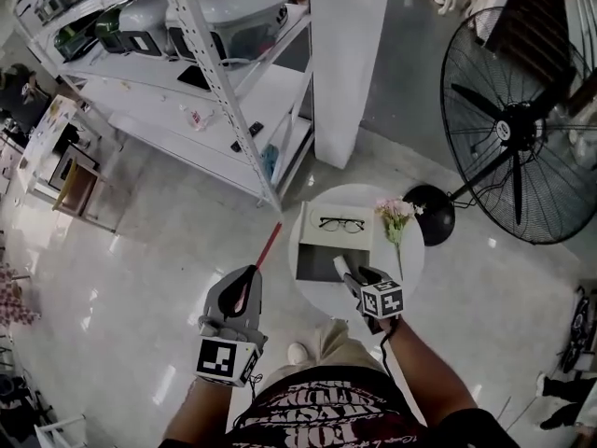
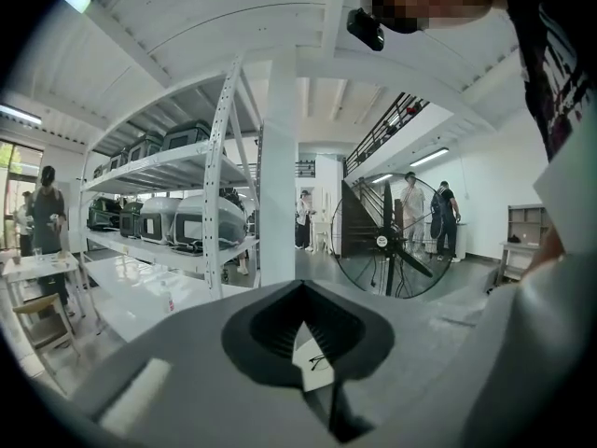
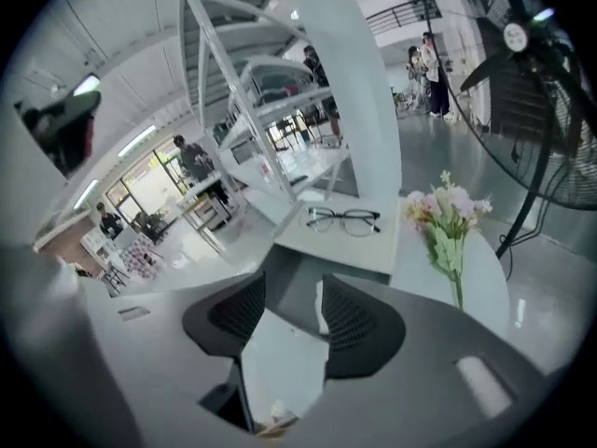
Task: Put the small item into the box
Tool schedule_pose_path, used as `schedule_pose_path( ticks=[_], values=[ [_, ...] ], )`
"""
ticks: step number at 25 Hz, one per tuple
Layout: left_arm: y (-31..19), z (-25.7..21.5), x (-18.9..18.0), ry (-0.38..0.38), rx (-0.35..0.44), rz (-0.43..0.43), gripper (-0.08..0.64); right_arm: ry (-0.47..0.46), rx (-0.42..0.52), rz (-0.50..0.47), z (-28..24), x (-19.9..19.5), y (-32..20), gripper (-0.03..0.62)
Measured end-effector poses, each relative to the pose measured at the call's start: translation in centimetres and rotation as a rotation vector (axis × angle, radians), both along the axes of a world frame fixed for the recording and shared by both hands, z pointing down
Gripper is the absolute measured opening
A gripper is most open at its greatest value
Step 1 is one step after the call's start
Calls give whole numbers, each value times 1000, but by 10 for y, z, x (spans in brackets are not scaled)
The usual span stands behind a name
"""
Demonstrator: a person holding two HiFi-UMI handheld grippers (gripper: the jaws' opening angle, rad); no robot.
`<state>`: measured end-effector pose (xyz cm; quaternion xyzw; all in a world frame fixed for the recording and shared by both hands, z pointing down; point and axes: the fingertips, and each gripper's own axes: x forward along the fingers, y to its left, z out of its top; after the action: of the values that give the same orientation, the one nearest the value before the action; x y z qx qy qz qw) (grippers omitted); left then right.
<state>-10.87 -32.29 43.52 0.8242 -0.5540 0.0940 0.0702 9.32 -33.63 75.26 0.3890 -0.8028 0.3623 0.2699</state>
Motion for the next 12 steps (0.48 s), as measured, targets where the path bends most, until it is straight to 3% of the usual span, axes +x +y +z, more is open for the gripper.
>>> schedule_pose_path(
  ticks=[3,7,12],
  values=[
    [6,-10,-2,17,24,14,0,-80,111,38,-60,0,15,163],
    [16,-21,6,48,52,47,0,-89,257,138,-127,22,34,39],
    [35,-38,12,90,59,107,0,-115,518,191,-230,35,59,28]
  ],
)
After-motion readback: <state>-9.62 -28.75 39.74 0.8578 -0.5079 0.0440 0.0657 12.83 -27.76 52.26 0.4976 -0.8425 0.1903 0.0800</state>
